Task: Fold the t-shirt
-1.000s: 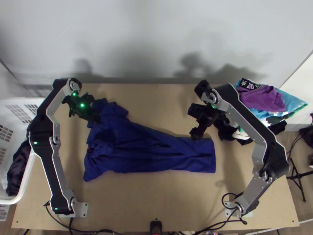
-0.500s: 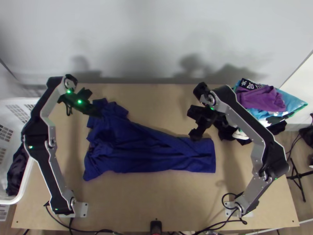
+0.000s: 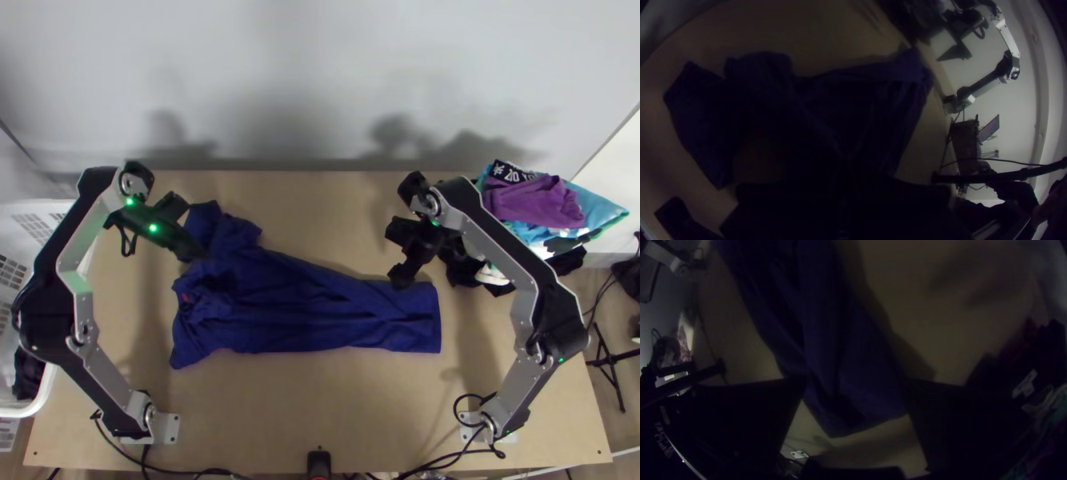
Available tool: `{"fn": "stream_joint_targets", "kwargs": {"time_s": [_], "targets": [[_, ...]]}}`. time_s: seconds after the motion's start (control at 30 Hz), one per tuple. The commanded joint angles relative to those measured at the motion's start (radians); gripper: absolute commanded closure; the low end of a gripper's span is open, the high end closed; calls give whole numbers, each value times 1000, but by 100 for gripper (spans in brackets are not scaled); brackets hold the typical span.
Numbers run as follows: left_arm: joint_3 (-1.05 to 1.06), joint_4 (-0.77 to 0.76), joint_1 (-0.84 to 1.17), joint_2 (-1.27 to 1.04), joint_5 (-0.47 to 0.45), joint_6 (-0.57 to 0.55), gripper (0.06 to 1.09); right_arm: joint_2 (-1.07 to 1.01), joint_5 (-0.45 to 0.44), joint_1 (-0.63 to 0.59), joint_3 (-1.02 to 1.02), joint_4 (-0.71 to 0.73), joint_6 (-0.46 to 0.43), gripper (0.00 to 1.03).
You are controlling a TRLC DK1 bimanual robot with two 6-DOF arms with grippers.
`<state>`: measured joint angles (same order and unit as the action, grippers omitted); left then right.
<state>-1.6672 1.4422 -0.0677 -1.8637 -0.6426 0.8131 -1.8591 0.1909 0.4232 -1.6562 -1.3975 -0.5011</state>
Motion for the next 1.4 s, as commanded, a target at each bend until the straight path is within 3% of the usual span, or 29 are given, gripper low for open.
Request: {"fn": "stream_joint_targets", "kwargs": {"time_s": [0.0,0.3,0.57,0.6,0.63,0.67,0.73,0.97,1.13,1.37], "targets": [[142,14,31,97,29,95,105,-32,-1,8,-2,6,-2,7],[360,11,101,86,221,184,104,-83,-2,34,-7,6,-11,7],[394,6,101,64,287,190,101,-129,-1,61,-24,14,-2,7],[389,4,101,64,287,190,86,-130,-1,66,-27,14,-1,7],[386,0,97,67,285,190,50,-132,-1,68,-34,14,-1,7],[386,-2,95,67,285,190,42,-134,-1,68,-36,14,-1,6],[376,-6,82,70,285,182,9,-134,-1,68,-45,14,-1,6],[391,-11,11,161,279,173,10,-115,24,40,-122,11,12,5],[383,-9,-17,241,287,173,10,-178,84,23,-287,11,82,5],[331,-9,-127,296,282,159,10,-307,84,101,-496,-5,133,5]]}}
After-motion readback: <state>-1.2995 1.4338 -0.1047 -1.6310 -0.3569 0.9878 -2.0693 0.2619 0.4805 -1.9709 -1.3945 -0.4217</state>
